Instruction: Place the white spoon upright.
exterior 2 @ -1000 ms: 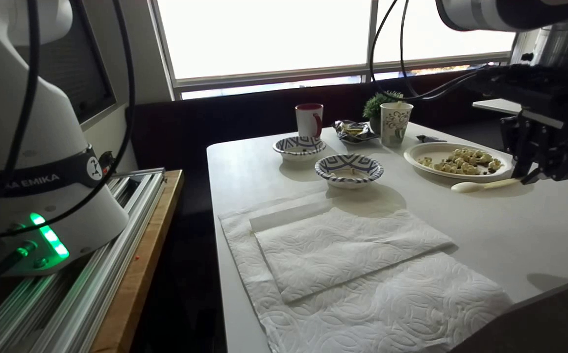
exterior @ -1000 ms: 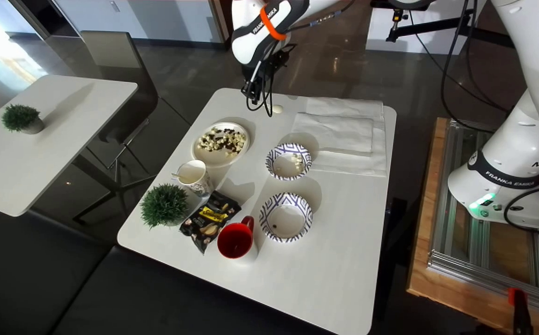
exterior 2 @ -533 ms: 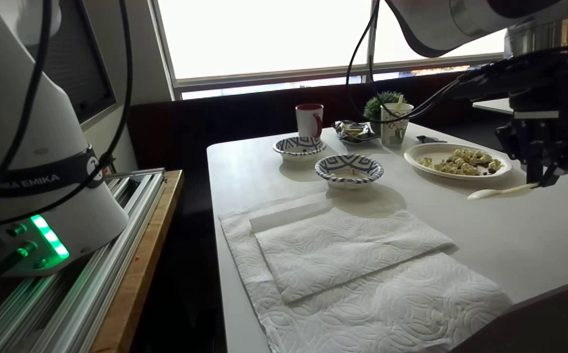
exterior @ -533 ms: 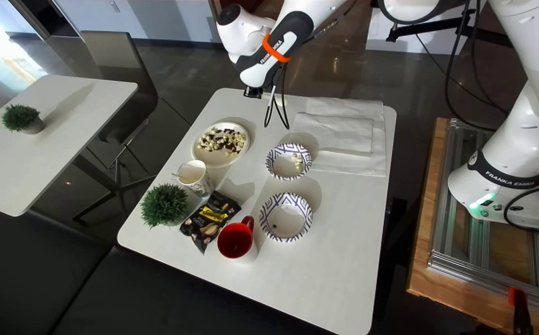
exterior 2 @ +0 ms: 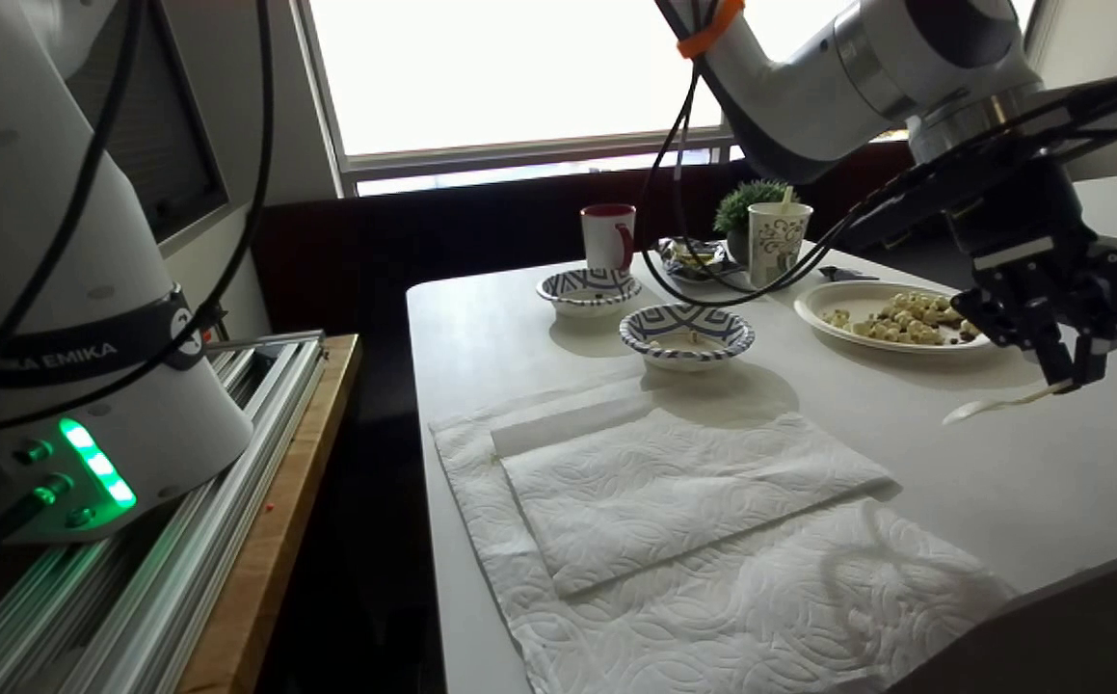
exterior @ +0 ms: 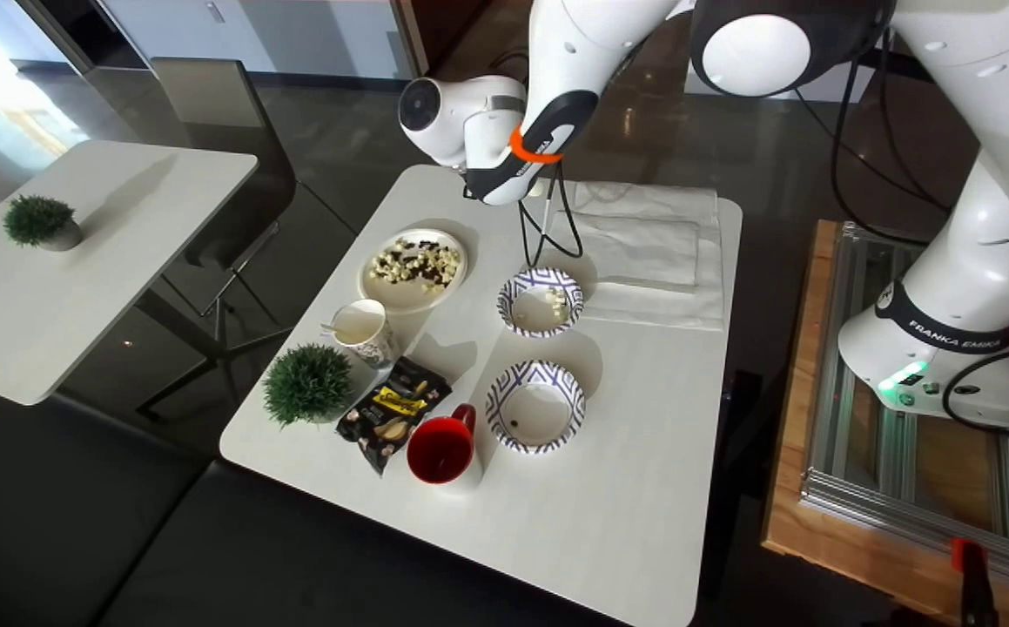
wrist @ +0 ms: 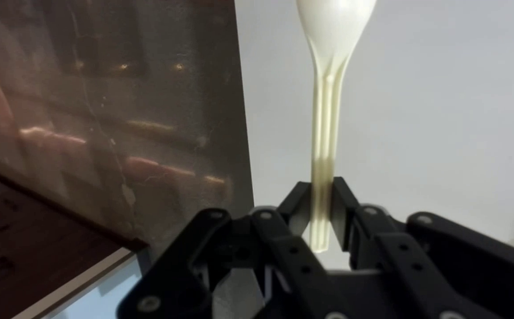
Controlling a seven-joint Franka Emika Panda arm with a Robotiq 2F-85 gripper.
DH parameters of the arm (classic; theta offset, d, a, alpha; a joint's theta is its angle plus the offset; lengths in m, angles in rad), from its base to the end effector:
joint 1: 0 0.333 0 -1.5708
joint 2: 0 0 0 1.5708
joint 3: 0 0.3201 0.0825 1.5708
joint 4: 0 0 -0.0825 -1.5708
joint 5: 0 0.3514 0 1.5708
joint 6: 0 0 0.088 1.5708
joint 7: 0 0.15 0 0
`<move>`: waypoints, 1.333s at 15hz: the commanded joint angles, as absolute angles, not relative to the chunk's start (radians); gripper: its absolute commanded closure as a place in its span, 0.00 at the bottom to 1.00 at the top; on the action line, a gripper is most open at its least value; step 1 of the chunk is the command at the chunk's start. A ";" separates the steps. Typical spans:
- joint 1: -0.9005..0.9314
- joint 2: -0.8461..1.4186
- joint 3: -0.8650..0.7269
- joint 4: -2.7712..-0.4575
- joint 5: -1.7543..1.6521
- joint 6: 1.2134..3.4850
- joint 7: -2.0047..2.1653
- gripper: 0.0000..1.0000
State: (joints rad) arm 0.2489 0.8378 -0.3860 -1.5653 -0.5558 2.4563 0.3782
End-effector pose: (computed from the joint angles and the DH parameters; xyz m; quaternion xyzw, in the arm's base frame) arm 0.6953 -0.0720 0.1762 0.9480 0.0229 0.0714 0.3093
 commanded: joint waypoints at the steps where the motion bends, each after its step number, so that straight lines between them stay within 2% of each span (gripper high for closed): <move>1: 0.304 0.865 -0.443 -1.577 -0.679 2.489 0.495 0.96; 5: 0.304 0.871 -0.424 -1.575 -0.767 2.493 0.537 0.96; 6: 0.277 0.867 -0.397 -1.562 -0.742 2.457 0.516 0.83; 10: 0.280 0.869 -0.392 -1.562 -0.757 2.460 0.520 0.83; 11: 0.280 0.869 -0.392 -1.562 -0.758 2.460 0.520 0.96; 15: 0.368 0.873 -0.494 -1.561 -0.924 2.432 0.673 0.96; 20: 0.392 0.866 -0.467 -1.555 -1.189 2.304 0.899 0.96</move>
